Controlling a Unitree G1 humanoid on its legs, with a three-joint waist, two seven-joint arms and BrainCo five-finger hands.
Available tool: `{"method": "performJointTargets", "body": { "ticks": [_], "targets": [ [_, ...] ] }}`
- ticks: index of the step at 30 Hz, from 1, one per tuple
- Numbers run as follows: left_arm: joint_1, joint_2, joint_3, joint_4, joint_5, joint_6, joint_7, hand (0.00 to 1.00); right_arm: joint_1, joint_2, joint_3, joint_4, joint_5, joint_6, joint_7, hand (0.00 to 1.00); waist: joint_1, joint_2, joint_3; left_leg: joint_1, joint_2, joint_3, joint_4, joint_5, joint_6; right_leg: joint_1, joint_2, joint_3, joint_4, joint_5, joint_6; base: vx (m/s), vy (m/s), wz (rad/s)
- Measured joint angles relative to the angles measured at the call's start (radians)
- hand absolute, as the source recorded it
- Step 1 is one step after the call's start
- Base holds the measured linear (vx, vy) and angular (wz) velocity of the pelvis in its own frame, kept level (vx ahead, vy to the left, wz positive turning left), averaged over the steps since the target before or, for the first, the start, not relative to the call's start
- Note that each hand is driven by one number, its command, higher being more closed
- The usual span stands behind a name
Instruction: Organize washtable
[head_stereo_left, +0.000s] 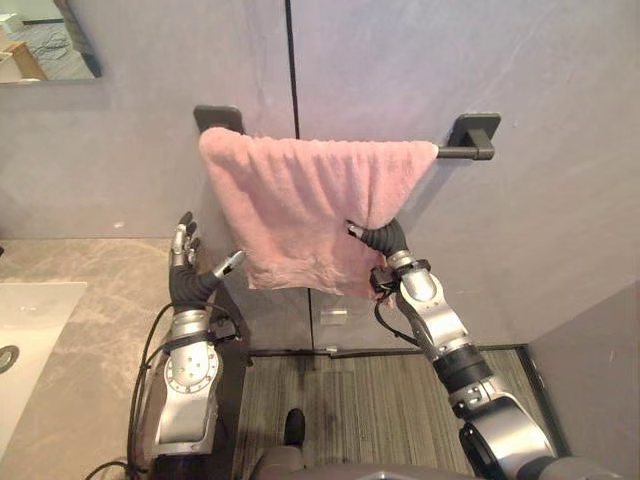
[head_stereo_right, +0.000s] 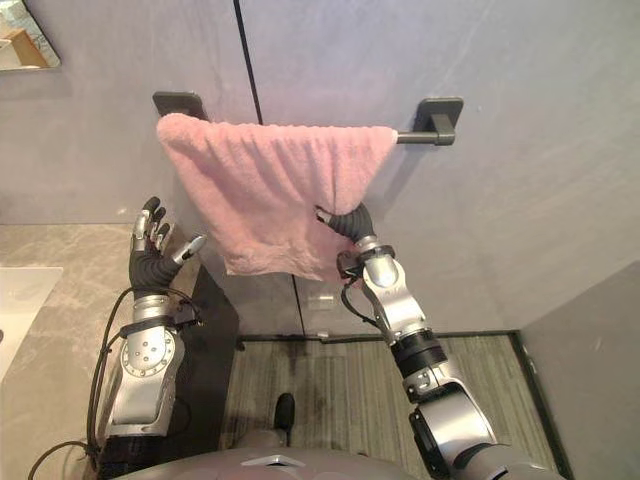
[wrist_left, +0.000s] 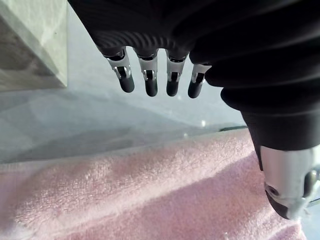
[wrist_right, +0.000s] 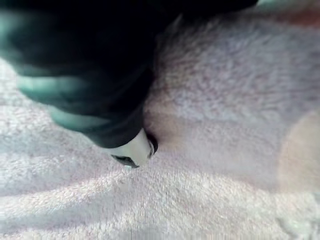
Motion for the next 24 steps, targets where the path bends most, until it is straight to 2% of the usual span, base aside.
{"method": "performJointTargets", "body": {
  "ticks": [5,9,12,13,17,24],
  "targets": [
    [-0.053,0.000,-0.015,0.007,0.001,0.010,0.018,0.00,0.036,0.000,0.001,-0.038,0.003,0.000,0.002,1.00,-0.006,0.000,0.000,0.007,0.003,0.008,0.000,-0.001,-0.001,-0.003,0.001,0.009,0.000,0.001,-0.001,-0.01,-0.001,-0.07],
    [-0.100,0.005,-0.042,0.038,0.001,0.010,0.032,0.00,0.071,0.001,0.003,-0.086,0.052,0.000,0.014,1.00,-0.007,0.001,-0.001,0.012,0.006,0.023,0.000,-0.003,-0.005,-0.005,0.003,0.025,0.001,0.002,-0.001,0.01,-0.005,-0.10],
    [-0.110,0.005,-0.071,0.056,0.001,0.011,0.044,0.00,0.094,0.002,0.012,-0.118,0.082,0.000,0.021,1.00,-0.022,0.000,-0.001,0.012,0.006,0.032,0.000,-0.002,-0.003,-0.010,0.001,0.034,0.002,0.002,0.000,0.02,-0.002,-0.10],
    [-0.113,0.006,-0.078,0.064,0.001,0.011,0.046,1.00,0.094,0.001,0.018,-0.120,0.084,0.000,0.021,1.00,-0.030,0.000,-0.001,0.012,0.006,0.033,0.000,-0.001,-0.001,-0.011,0.001,0.036,0.002,0.002,0.000,0.01,-0.002,-0.08],
    [-0.123,0.001,-0.106,0.083,0.000,0.010,0.068,1.00,0.131,0.000,0.037,-0.173,0.119,-0.001,0.021,1.00,-0.042,0.000,-0.003,0.013,0.007,0.045,0.002,0.000,-0.001,-0.015,0.000,0.046,0.003,0.005,0.000,0.02,-0.006,-0.06],
    [-0.161,0.003,-0.149,0.152,0.000,0.012,0.067,1.00,0.145,0.002,0.047,-0.192,0.121,-0.003,0.020,1.00,-0.057,0.004,-0.017,0.018,0.008,0.056,0.000,-0.002,-0.002,-0.017,0.000,0.059,0.000,0.009,0.003,-0.01,0.010,-0.06]
  ]
}}
